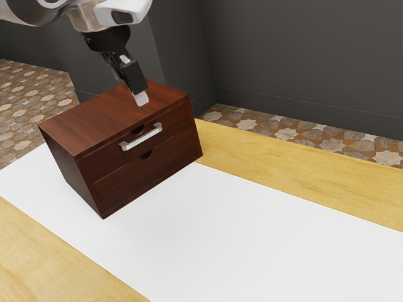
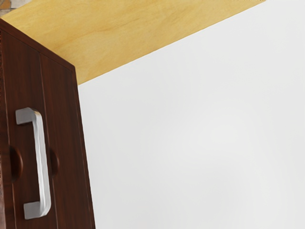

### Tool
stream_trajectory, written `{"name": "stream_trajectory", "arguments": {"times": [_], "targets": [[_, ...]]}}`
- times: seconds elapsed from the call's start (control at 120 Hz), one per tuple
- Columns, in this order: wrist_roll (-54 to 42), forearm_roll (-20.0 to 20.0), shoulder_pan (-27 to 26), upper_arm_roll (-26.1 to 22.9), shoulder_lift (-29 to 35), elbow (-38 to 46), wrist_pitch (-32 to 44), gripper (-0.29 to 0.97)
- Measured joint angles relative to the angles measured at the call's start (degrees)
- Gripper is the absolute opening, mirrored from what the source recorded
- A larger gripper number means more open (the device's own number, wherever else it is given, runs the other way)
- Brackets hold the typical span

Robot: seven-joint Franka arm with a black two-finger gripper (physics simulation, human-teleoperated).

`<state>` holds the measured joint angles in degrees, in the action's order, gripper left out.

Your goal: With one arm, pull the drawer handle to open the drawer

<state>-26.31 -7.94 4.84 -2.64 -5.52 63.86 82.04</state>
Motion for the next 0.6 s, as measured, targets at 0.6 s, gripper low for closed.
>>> {"name": "stream_trajectory", "arguments": {"times": [0.6], "targets": [[-18.7,-0.8,-0.5,-1.4,-3.3,2.8,2.0,0.68]]}}
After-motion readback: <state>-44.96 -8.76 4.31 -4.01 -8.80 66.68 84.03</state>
